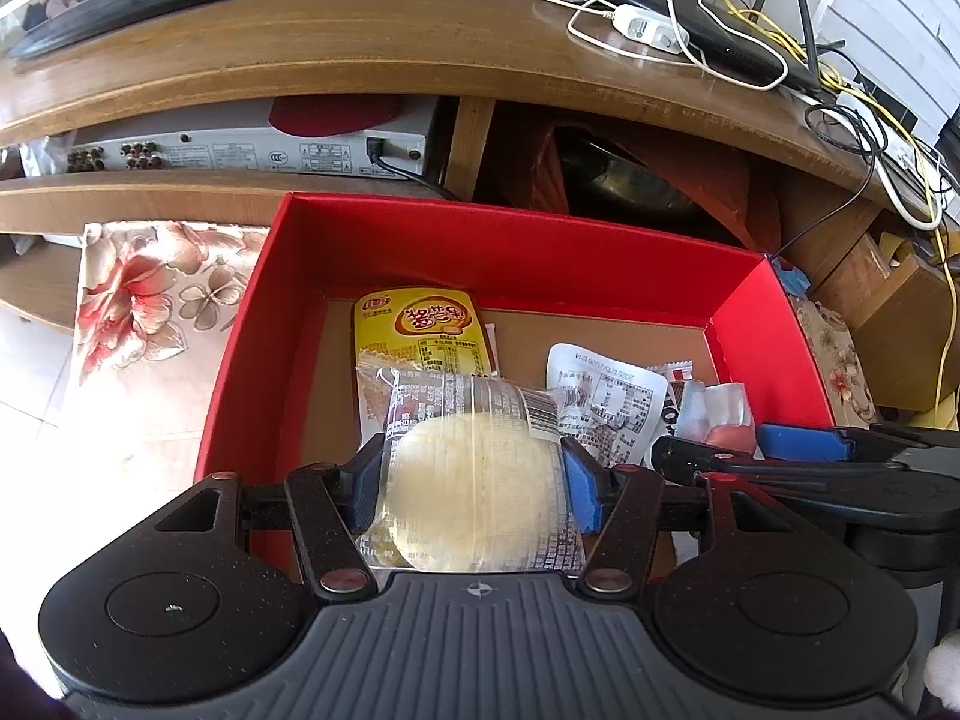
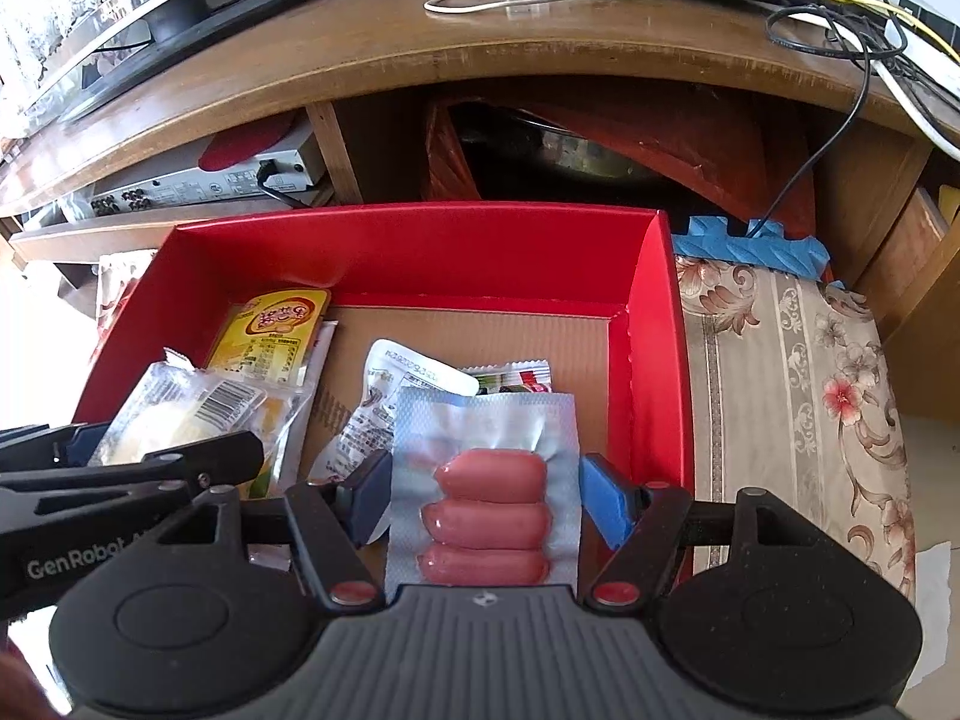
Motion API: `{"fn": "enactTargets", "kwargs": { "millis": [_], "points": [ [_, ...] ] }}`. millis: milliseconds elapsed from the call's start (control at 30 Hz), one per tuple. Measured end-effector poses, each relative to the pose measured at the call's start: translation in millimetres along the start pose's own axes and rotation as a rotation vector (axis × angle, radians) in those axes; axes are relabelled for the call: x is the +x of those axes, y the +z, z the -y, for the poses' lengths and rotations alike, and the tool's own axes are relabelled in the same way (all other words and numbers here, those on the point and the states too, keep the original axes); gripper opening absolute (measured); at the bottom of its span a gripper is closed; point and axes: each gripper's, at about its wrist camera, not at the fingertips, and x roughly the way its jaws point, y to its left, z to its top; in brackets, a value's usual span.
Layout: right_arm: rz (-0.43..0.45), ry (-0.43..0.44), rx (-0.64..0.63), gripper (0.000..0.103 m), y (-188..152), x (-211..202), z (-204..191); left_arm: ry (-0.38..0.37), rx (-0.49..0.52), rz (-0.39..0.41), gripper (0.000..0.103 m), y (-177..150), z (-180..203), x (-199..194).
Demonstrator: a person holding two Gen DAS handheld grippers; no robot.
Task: Organize snacks
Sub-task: 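Open both tools to drop the bun and sausage pack into the box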
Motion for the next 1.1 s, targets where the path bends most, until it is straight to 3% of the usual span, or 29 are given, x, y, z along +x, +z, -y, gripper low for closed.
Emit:
{"fn": "enactTargets", "kwargs": {
  "millis": [333, 1100],
  "points": [
    [0.012, -0.010, -0.001, 0.064, 0, -2, 1, 0.000, -0.010, 0.006, 0.076, 0, -2, -2],
    [0.062, 0.048, -0.009, 0.064, -15, -48, -16, -0.026, -0.032, 0.058, 0.084, -14, -13, -47]
  ]
}}
